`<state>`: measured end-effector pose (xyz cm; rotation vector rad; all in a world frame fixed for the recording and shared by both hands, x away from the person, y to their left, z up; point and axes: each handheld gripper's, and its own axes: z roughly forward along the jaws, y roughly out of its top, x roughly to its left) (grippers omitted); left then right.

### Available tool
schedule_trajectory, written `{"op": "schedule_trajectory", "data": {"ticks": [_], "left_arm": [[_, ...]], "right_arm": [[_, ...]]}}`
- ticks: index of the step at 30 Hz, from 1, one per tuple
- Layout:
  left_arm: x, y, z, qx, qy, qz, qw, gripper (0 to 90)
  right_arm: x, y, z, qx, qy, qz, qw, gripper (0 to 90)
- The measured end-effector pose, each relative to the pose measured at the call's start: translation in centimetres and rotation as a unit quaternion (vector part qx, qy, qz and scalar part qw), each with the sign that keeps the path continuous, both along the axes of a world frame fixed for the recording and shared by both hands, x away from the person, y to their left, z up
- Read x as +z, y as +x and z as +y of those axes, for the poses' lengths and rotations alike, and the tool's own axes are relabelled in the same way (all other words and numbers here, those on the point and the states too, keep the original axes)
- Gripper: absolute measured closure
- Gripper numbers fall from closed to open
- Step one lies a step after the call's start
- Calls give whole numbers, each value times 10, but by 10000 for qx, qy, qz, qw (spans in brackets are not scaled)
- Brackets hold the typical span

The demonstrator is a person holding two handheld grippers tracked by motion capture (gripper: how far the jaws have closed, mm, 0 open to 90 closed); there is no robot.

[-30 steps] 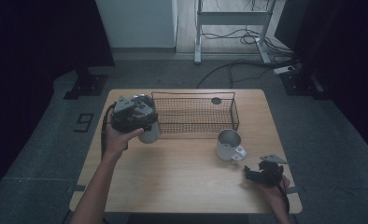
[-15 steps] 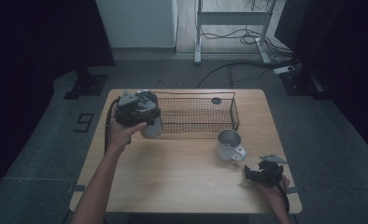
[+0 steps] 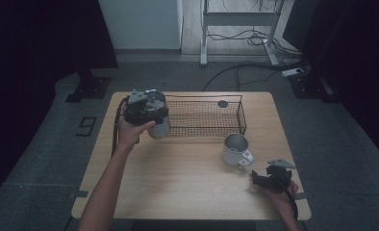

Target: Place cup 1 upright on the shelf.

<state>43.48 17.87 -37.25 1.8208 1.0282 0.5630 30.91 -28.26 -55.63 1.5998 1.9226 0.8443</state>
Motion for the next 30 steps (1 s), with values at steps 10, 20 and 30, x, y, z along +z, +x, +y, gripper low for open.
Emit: {"op": "schedule_trajectory", "data": {"ticks": [10,20,30], "left_arm": [[0,9,-7,27,-9,36,10000,39],[1,20,-17,-2,21,56,10000,39],[6,23,-22,21,73,44,10000,39]], "right_arm": [[0,0,0,-8,-11,6,10000,60],[0,1,0,-10,-6,10,10000,60],[0,3,0,8,-11,6,10000,60]]}}
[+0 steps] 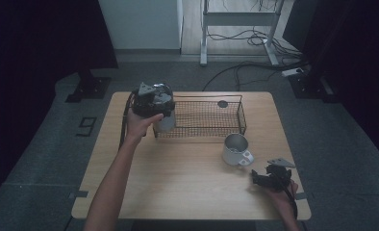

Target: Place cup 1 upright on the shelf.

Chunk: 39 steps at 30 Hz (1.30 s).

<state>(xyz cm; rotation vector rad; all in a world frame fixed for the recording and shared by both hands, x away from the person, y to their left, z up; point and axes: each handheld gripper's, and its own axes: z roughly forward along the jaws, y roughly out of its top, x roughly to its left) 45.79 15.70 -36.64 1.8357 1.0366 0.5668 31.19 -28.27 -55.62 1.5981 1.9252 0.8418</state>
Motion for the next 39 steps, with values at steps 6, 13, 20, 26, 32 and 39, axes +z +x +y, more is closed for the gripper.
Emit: {"op": "schedule_trajectory", "data": {"ticks": [6,13,20,26,32,39], "left_arm": [[4,2,-2,13,-31,-7,10000,39],[10,5,-7,-11,-36,-21,10000,39],[14,10,-9,-12,-44,-52,10000,39],[13,14,-10,-20,-61,-40,10000,39],[12,18,-11,1,-28,-31,10000,39],[12,25,-14,15,-12,1,10000,40]], "right_arm": [[0,1,0,-1,10,0,10000,60],[0,1,0,-1,10,-1,10000,60],[0,1,0,-1,11,-2,10000,60],[0,1,0,-3,10,-2,10000,61],[0,1,0,-6,4,3,10000,62],[0,0,0,-9,5,2,10000,63]]}}
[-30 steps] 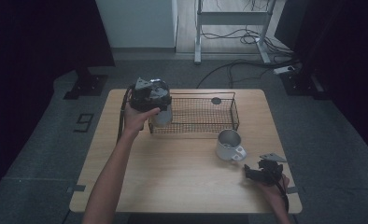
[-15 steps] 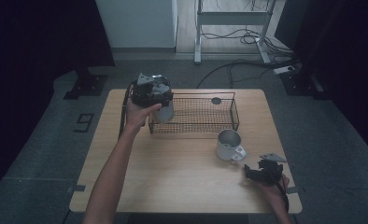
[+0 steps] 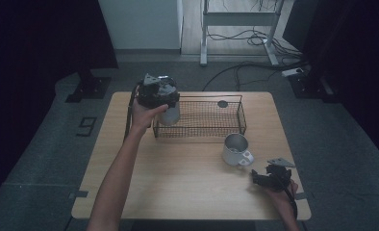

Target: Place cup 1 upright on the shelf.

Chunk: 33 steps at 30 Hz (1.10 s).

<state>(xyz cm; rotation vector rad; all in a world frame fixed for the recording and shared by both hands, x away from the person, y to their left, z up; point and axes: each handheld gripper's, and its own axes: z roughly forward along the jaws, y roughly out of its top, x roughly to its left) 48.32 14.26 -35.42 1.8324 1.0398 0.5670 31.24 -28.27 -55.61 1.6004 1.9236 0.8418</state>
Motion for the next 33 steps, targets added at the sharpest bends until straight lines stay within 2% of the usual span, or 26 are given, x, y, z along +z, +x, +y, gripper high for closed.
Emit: {"op": "schedule_trajectory", "data": {"ticks": [20,26,33], "left_arm": [[-4,19,-6,90,14,76,9999,40],[-8,25,-9,112,2,135,9998,40],[-14,33,-16,91,87,206,9997,40]], "right_arm": [[0,0,0,-4,0,-5,10000,65],[0,0,0,-4,-1,-5,10000,66],[0,0,0,-3,0,-7,10000,66]]}}
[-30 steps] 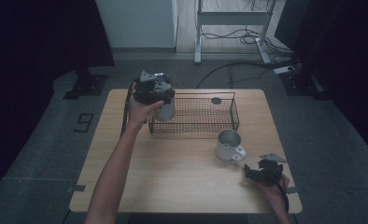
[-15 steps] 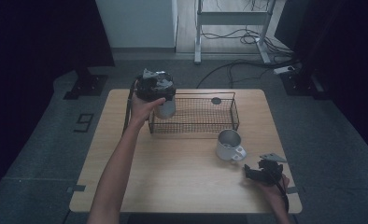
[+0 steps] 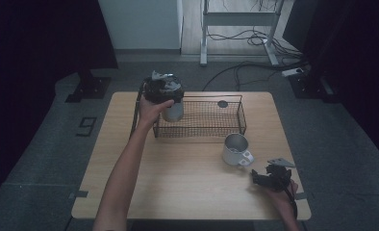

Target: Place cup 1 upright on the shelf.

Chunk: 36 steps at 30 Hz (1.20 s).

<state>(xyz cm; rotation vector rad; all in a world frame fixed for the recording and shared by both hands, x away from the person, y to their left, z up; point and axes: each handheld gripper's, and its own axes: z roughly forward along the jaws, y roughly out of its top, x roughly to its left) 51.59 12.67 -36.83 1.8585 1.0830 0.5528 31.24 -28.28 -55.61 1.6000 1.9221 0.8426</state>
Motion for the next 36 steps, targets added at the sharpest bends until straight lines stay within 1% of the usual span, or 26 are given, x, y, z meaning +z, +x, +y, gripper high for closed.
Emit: {"op": "schedule_trajectory", "data": {"ticks": [3,7,11,13,16,21,26,29,36], "left_arm": [[0,1,-2,-3,45,-14,10000,40],[-2,5,-6,24,-8,-12,10000,40],[-6,9,-12,17,52,11,10000,40],[-8,10,-14,19,36,16,10000,40],[-10,10,-18,36,98,-23,9999,40],[-15,12,-22,17,142,5,9999,40],[-19,13,-22,30,142,30,9999,40],[-23,14,-21,69,101,59,9999,40],[-36,18,-19,175,153,147,9996,40]], "right_arm": [[0,0,0,-1,0,1,10000,66],[0,0,0,1,-1,1,10000,66],[0,0,0,0,1,1,10000,66],[0,0,0,0,0,0,10000,66],[0,0,0,2,-1,-2,10000,66],[0,0,0,1,-2,-2,10000,66],[0,0,0,3,-5,-5,10000,66],[0,0,0,0,-1,-1,10000,66],[0,0,0,-1,0,1,10000,67]]}}
